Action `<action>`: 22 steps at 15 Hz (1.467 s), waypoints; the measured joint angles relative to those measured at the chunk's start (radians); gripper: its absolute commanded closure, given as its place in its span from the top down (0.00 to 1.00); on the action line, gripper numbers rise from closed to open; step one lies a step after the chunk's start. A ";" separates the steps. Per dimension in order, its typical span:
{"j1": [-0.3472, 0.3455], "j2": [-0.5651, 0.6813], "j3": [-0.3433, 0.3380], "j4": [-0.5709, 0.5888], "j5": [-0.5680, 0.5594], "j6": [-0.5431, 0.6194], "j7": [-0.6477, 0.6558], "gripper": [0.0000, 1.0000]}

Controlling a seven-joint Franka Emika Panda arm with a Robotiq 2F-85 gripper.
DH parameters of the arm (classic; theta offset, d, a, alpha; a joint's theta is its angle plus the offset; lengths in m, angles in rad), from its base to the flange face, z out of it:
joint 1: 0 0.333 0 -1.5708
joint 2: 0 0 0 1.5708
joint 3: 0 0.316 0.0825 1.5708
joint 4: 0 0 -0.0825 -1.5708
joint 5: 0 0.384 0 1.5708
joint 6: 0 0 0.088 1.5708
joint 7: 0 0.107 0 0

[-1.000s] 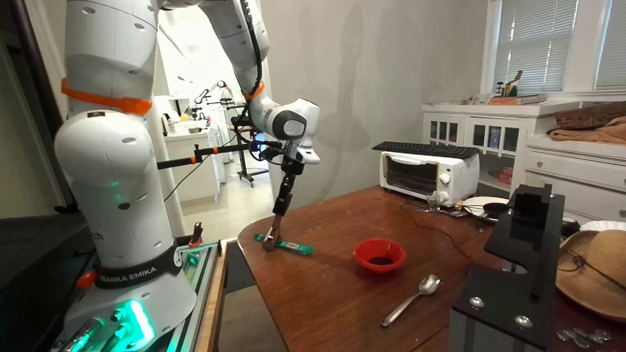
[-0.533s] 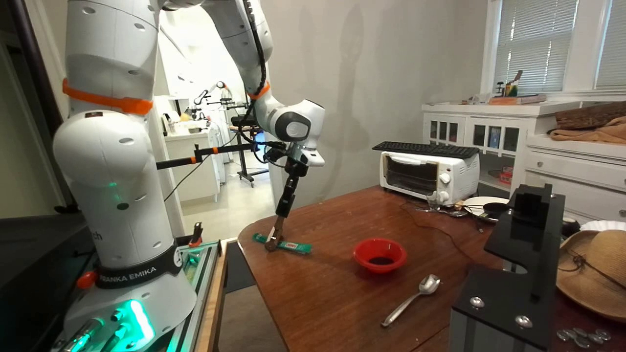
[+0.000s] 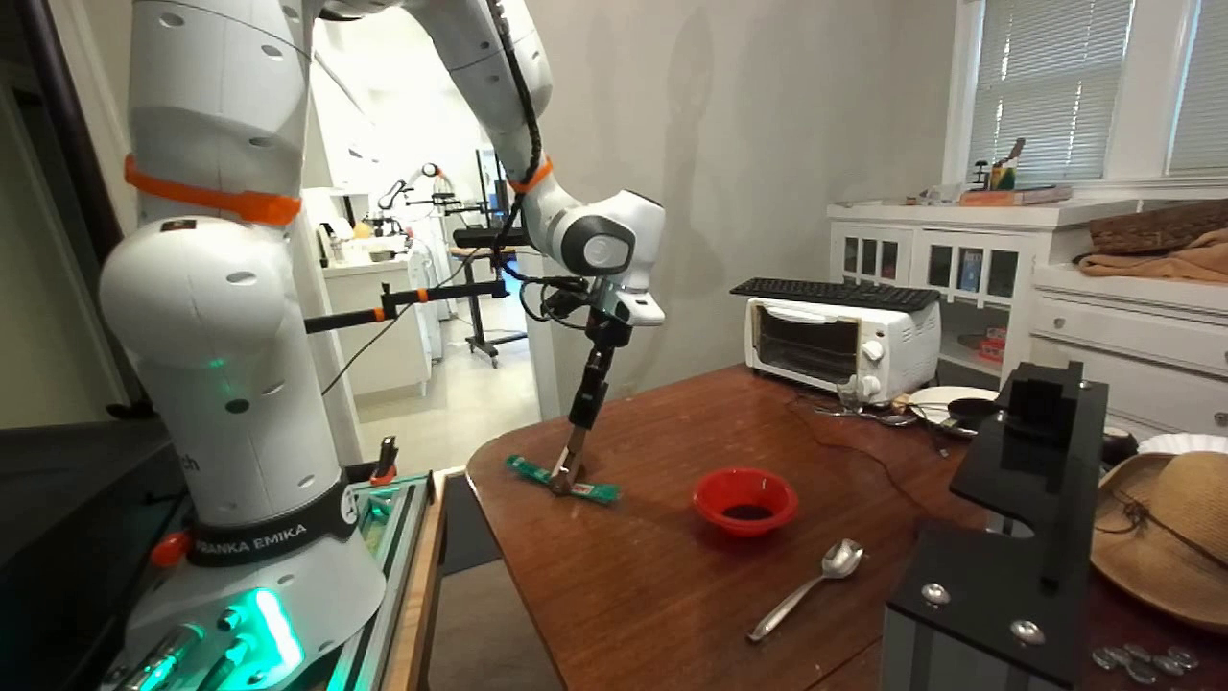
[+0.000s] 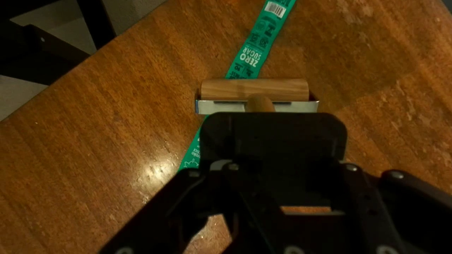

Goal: Use the wooden object to roll on the green packet

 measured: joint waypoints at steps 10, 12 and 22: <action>-0.042 0.019 -0.070 0.056 -0.081 0.000 -0.015 0.22; -0.047 0.021 -0.078 0.064 -0.093 0.002 -0.018 0.22; -0.035 0.025 -0.087 0.076 -0.128 0.032 0.007 0.22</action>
